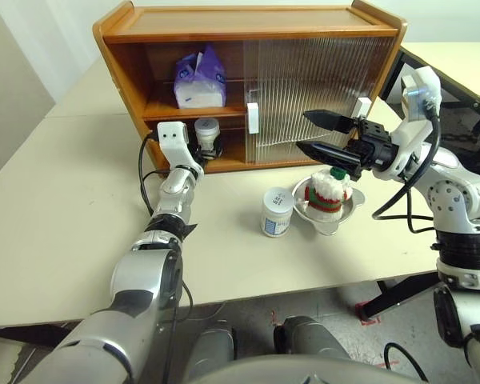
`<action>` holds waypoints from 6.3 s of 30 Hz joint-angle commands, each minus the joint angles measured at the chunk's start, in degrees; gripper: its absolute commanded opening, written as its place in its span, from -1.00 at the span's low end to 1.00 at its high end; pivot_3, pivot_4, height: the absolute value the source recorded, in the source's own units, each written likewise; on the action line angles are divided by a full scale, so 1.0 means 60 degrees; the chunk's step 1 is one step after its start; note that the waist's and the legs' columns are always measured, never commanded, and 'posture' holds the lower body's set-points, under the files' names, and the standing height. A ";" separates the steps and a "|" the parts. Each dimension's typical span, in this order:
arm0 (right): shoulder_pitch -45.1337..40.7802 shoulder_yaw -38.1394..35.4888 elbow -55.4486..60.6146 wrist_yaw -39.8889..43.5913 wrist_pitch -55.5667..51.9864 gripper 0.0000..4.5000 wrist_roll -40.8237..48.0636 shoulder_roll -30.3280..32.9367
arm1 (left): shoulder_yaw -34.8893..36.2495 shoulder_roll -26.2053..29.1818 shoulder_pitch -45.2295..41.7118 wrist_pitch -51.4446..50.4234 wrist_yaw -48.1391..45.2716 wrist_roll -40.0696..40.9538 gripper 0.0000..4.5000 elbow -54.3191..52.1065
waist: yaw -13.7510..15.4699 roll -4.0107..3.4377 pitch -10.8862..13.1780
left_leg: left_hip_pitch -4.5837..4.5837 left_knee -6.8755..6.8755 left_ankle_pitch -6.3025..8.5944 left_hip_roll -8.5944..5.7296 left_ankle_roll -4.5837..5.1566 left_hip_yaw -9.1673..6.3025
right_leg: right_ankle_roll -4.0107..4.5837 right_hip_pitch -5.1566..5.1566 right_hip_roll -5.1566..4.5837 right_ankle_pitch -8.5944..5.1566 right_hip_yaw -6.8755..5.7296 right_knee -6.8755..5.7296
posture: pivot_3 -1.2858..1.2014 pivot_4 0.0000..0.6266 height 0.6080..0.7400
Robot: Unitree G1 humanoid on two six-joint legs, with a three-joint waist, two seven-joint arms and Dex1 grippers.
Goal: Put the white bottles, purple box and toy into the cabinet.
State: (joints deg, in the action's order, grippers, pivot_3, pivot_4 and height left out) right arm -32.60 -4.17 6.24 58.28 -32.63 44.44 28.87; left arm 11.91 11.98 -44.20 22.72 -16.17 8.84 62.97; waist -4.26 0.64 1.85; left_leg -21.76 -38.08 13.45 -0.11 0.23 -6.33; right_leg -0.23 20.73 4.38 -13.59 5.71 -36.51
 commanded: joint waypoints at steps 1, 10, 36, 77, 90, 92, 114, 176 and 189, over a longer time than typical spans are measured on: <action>-0.0082 -0.0063 0.0059 0.0012 -0.0042 1.00 0.0036 -0.0014 | 0.0079 -0.0163 0.0758 0.0094 -0.0469 0.0302 0.98 -0.0963 | 0.0001 -0.0001 0.0000 | 0.0000 -0.0001 0.0000 -0.0003 0.0002 0.0005 | -0.0001 -0.0001 -0.0002 0.0001 0.0002 0.0000 | -0.06 -0.96 1.00; -0.0188 -0.0002 -0.0106 0.0088 -0.0003 1.00 -0.0010 -0.0102 | -0.0086 -0.0364 0.3200 -0.0966 -0.0639 0.0517 0.98 -0.4241 | 0.0049 -0.0003 -0.0002 | -0.0003 -0.0011 0.0005 -0.0012 0.0013 0.0023 | -0.0001 -0.0001 -0.0002 0.0006 0.0005 0.0010 | -0.04 -0.94 1.00; -0.0095 -0.0134 0.0158 0.0011 -0.0203 1.00 0.0071 0.0165 | -0.0014 -0.0182 0.0115 -0.0711 0.2318 -0.0601 -0.99 0.0196 | 0.0134 -0.0003 -0.0001 | -0.0003 0.0010 -0.0017 -0.0012 0.0041 0.0042 | 0.0003 0.0006 -0.0024 0.0043 0.0111 0.0040 | -0.07 -0.95 1.00; 0.0243 -0.0312 0.0640 -0.0368 -0.0285 1.00 0.0181 0.0254 | 0.0253 -0.0297 -0.1254 -0.0884 0.0318 -0.0606 -0.99 0.1632 | -0.0316 -0.0002 -0.0001 | -0.0014 0.0006 -0.0017 -0.0064 0.0075 0.0066 | -0.0062 0.0016 -0.0040 0.0056 0.0099 0.0059 | -0.11 -0.99 1.00; 0.0117 -0.0258 0.0519 -0.0268 -0.0328 1.00 0.0176 0.0248 | -0.0063 0.0373 0.2478 -0.0683 -0.4123 0.0930 0.19 -0.3055 | -0.0350 -0.0003 -0.0003 | -0.0025 0.0005 -0.0014 -0.0069 0.0082 0.0070 | -0.0065 0.0029 -0.0038 0.0052 0.0099 0.0057 | -0.09 -0.97 1.00; 0.0072 -0.0222 0.0476 -0.0245 -0.0311 1.00 0.0154 0.0209 | -0.0318 0.0674 0.3311 -0.0927 -0.5159 0.1216 0.51 -0.4068 | -0.0364 -0.0004 -0.0005 | -0.0024 0.0005 -0.0009 -0.0070 0.0079 0.0071 | -0.0061 0.0031 -0.0038 0.0050 0.0100 0.0055 | -0.09 -0.97 1.00; 0.0019 -0.0240 0.0450 -0.0212 -0.0290 1.00 0.0100 0.0129 | -0.2705 0.1619 0.4240 -0.1600 -0.9668 0.1285 0.99 -0.5310 | -0.0215 -0.0127 -0.0179 | -0.0241 0.0019 -0.0008 0.0083 0.0078 -0.0078 | 0.0024 0.0291 -0.0041 0.0113 0.0211 0.0032 | -0.10 -0.98 1.00; 0.0101 -0.0240 0.0435 -0.0314 -0.0054 1.00 -0.0033 -0.0023 | 0.0128 0.1260 0.1031 -0.1156 -0.1823 0.0613 0.36 -0.1336 | -0.0296 -0.0132 -0.0183 | -0.0231 -0.0003 -0.0054 0.0043 0.0124 -0.0066 | -0.0057 0.0260 -0.0030 0.0163 0.0223 0.0045 | -0.10 -1.00 1.00; 0.0044 -0.0238 0.0403 -0.0295 -0.0058 1.00 -0.0036 -0.0010 | 0.0236 0.0770 -0.0420 -0.0769 0.1090 0.0020 0.36 0.0950 | -0.0308 -0.0127 -0.0179 | -0.0218 -0.0036 -0.0069 -0.0073 0.0135 -0.0061 | -0.0084 0.0225 -0.0035 0.0175 0.0230 0.0050 | -0.10 -1.00 1.00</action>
State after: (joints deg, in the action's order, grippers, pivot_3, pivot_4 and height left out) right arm -31.73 -5.52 8.52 56.44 -33.44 44.46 28.78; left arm 13.11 16.82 -44.89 16.93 -11.13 10.08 67.61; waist -6.11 -0.12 0.77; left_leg -23.06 -38.29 13.04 -0.56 1.04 -6.70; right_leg -0.75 22.07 4.16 -12.55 7.10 -36.20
